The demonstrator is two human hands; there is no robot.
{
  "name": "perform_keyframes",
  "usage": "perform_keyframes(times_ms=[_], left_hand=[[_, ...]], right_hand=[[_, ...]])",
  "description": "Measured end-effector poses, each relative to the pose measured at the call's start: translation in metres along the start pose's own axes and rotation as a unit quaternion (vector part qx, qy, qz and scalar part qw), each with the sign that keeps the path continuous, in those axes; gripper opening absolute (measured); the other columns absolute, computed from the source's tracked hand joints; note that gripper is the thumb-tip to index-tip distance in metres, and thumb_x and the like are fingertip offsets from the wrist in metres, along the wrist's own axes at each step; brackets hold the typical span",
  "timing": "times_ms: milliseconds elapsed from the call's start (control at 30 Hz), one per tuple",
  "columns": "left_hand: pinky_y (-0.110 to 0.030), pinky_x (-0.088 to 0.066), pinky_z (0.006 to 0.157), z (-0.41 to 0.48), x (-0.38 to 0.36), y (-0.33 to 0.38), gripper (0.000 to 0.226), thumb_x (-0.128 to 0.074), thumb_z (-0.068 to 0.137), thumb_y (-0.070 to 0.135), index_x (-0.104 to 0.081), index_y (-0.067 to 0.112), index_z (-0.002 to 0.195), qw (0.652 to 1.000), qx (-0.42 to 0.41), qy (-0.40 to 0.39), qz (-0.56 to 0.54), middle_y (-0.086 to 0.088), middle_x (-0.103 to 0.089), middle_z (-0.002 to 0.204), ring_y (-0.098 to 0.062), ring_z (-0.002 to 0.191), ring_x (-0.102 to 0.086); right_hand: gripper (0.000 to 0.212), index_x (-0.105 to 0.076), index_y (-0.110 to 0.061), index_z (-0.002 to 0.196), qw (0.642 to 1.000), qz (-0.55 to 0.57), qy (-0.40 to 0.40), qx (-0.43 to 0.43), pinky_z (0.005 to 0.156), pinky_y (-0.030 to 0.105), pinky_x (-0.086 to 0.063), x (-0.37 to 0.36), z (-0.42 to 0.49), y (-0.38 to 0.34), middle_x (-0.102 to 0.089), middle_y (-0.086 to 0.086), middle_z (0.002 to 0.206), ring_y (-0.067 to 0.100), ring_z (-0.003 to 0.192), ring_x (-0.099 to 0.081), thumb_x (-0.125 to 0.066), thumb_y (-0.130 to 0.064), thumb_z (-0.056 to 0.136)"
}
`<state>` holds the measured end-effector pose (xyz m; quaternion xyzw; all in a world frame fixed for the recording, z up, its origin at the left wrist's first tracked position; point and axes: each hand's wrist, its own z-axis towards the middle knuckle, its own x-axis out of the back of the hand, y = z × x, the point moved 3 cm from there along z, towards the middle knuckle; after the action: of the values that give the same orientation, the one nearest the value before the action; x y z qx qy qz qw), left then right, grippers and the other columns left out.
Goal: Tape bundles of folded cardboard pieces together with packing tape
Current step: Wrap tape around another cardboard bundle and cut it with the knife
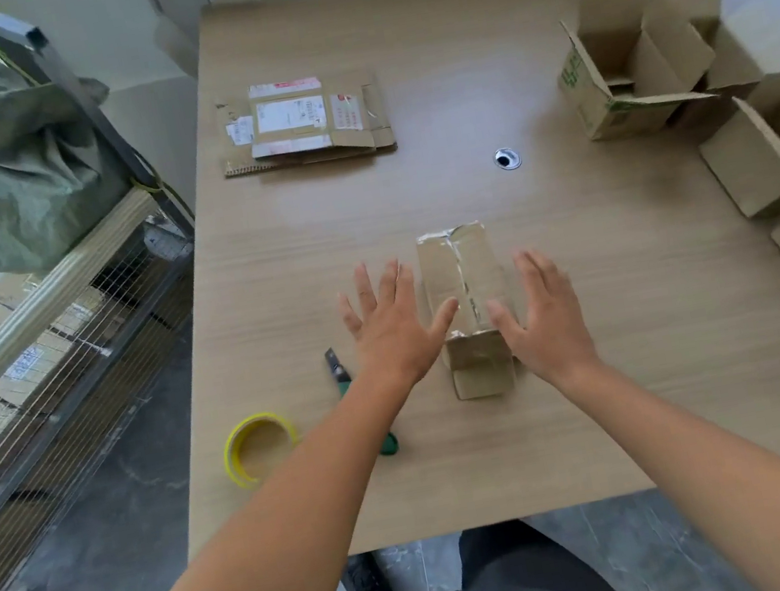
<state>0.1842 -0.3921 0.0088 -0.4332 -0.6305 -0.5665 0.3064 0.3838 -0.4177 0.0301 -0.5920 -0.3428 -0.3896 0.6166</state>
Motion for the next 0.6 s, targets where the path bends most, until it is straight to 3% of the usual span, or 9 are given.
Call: perform_keyframes(times_ms=[133,267,367,467,533,600], left_hand=[[-0.052,0.000,0.124,0.034,-0.025,0.020,0.095,-0.040,0.092,0.073,-0.003,0.019,0.161,0.990,0.095,-0.039,-0.092,0.004,-0.004,0.169,-0.024,0.154,0.012],[-0.037,-0.019,0.121,0.044,-0.050,0.024,0.091,-0.055,0.094,0.059,-0.012,0.014,0.160,0.977,0.096,-0.022,-0.190,-0.008,-0.028,0.161,-0.024,0.150,-0.019],[-0.030,-0.031,0.112,0.045,-0.060,0.028,0.085,-0.050,0.090,0.067,-0.024,0.023,0.157,0.968,0.082,-0.002,-0.239,-0.001,-0.045,0.147,-0.012,0.136,-0.037],[-0.026,-0.033,0.111,0.045,-0.064,0.029,0.089,-0.041,0.086,0.078,-0.024,0.028,0.158,0.948,0.109,-0.005,-0.299,0.006,-0.043,0.149,-0.002,0.136,-0.040],[-0.013,-0.032,0.104,0.040,-0.067,0.034,0.088,-0.040,0.084,0.081,-0.022,0.034,0.157,0.914,0.136,0.006,-0.383,0.018,-0.039,0.150,0.021,0.127,-0.038],[-0.007,-0.033,0.101,0.033,-0.071,0.043,0.089,-0.043,0.084,0.078,-0.019,0.035,0.157,0.878,0.156,0.022,-0.453,0.021,-0.036,0.149,0.028,0.123,-0.036]], right_hand=[[0.080,-0.021,-0.006,0.160,0.992,0.059,-0.109,-0.015,0.125,0.045,-0.017,-0.024,0.038,0.031,-0.020,0.014,0.166,0.027,0.155,-0.015,-0.057,-0.045,0.099],[0.075,-0.017,-0.013,0.161,0.944,0.246,-0.217,-0.013,0.118,0.046,-0.034,-0.045,0.051,0.051,-0.041,0.007,0.158,0.022,0.144,-0.041,-0.056,-0.037,0.101],[0.079,-0.010,-0.019,0.163,0.922,0.303,-0.238,-0.031,0.116,0.047,-0.039,-0.053,0.049,0.065,-0.045,0.005,0.156,0.021,0.139,-0.049,-0.051,-0.047,0.102],[0.081,-0.007,-0.018,0.163,0.904,0.356,-0.228,-0.056,0.121,0.046,-0.032,-0.056,0.046,0.064,-0.034,0.002,0.161,0.015,0.147,-0.037,-0.045,-0.050,0.099],[0.076,-0.011,-0.015,0.162,0.893,0.387,-0.217,-0.073,0.124,0.044,-0.026,-0.051,0.047,0.058,-0.029,-0.002,0.161,0.009,0.151,-0.028,-0.044,-0.044,0.101],[0.066,-0.015,-0.014,0.161,0.879,0.411,-0.228,-0.082,0.125,0.044,-0.024,-0.045,0.046,0.055,-0.029,-0.001,0.161,0.010,0.151,-0.026,-0.043,-0.036,0.106]])
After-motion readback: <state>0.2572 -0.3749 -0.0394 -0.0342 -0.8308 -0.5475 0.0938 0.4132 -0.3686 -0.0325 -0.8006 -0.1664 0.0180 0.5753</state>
